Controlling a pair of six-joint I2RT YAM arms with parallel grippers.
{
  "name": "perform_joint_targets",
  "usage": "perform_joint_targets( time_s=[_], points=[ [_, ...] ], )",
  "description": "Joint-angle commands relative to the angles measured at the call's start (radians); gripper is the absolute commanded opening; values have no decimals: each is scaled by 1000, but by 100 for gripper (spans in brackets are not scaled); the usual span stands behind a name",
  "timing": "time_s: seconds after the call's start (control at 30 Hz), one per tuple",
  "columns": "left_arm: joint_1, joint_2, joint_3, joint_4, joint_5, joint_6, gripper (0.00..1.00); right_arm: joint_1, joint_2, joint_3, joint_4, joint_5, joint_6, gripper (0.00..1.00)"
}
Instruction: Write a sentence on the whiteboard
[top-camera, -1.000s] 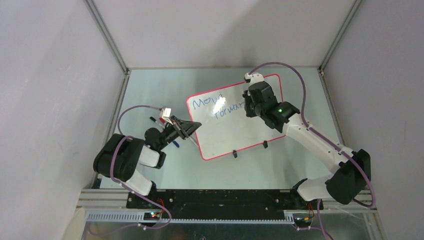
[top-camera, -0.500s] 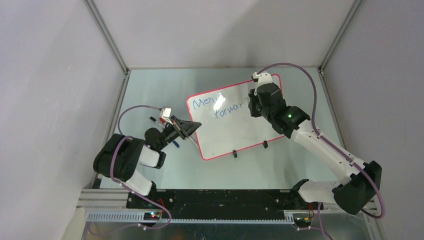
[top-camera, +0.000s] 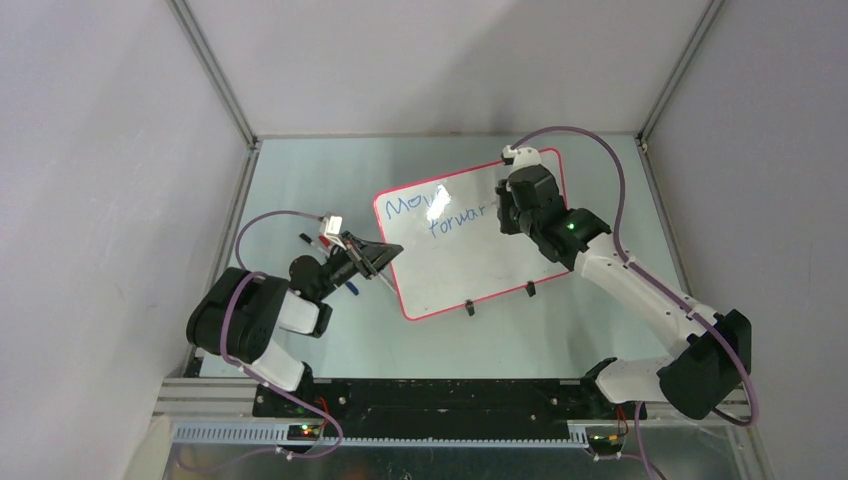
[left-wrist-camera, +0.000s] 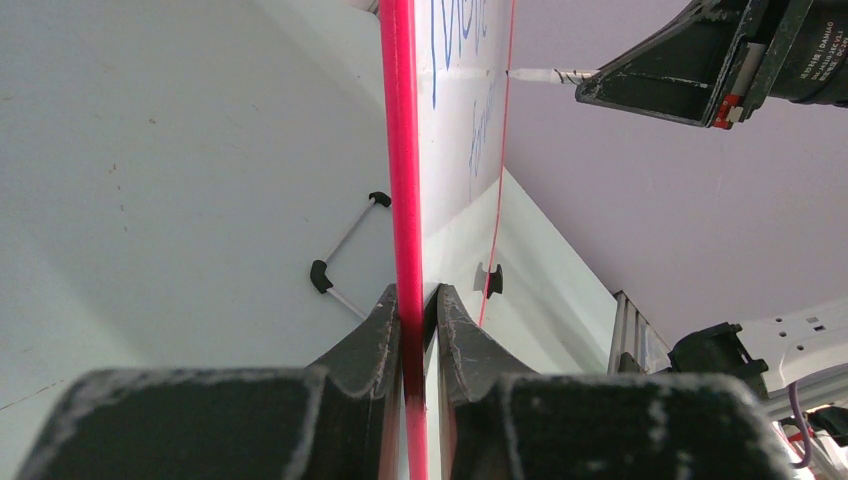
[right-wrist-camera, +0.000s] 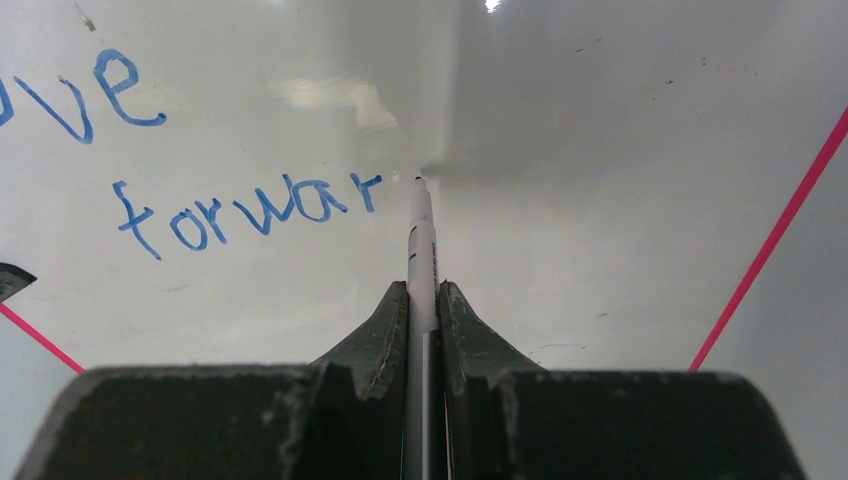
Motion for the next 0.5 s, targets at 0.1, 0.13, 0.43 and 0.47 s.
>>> perform_joint_targets(
  time_s=[0.1, 0.13, 0.43, 0.47],
  points=[
    [11, 3, 14, 29, -40, 59, 4, -19, 3, 4, 44, -13, 8, 0],
    [11, 3, 13, 29, -39, 59, 4, -19, 5, 4, 46, -16, 7, 0],
    [11, 4, 13, 29, -40, 59, 4, -24, 19, 15, 48, -34, 10, 0],
    [10, 3, 13, 29, -40, 59, 4, -24, 20, 15, 49, -35, 10, 0]
  ],
)
